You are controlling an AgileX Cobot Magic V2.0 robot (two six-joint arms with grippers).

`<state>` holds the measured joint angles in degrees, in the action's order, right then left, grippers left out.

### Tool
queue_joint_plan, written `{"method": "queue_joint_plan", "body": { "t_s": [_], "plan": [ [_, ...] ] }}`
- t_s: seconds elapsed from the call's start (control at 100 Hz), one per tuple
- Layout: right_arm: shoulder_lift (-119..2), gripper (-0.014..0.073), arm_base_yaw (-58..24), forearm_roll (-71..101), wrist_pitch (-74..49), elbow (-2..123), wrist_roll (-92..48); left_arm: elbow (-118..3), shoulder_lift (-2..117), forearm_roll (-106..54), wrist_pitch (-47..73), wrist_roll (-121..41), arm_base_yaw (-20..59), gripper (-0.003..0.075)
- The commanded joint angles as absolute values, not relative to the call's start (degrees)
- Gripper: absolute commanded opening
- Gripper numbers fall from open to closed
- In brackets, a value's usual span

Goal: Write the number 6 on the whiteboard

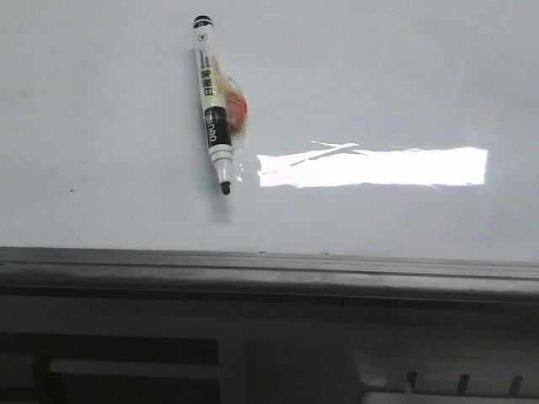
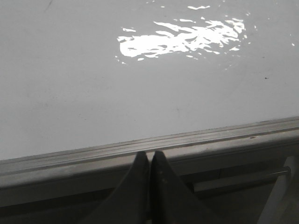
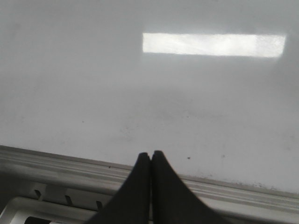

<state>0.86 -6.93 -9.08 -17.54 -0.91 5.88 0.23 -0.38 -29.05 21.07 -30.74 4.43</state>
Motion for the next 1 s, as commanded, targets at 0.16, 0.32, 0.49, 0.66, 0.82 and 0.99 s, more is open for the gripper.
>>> {"method": "queue_joint_plan", "body": {
  "t_s": [0.16,0.32,0.49,0.66,0.82,0.99],
  "plan": [
    [1.69,-0.0064,-6.94,-9.87,-15.61,-2.28,5.71,2.77,-1.98,-29.63,18.88,-30.05,4.87,-0.0019],
    [1.69,-0.0064,-6.94,-9.87,-15.61,-2.28,5.71,2.77,-1.98,-29.63,18.88,-30.05,4.87,-0.0019],
    [1.69,-0.0064,-6.94,-9.87,-15.61,-2.28,5.71,2.77,-1.98,-29.63,18.88,-30.05,4.87,-0.0019],
    [1.69,-0.0064,-6.94,-9.87,-15.61,-2.28,5.71,2.77,-1.98,-29.63,18.88,-30.05,4.87,-0.0019],
    [1.69,-0.0064,-6.94,-9.87,-14.52,-2.28,5.71,2.77,-1.98,-27.41,16.75,-30.05,4.87,-0.0019],
    [1.69,-0.0064,-6.94,-9.87,-10.37,-2.28,5.71,2.77,-1.98,-23.84,12.87,-30.05,4.87,-0.0019]
  ]
}}
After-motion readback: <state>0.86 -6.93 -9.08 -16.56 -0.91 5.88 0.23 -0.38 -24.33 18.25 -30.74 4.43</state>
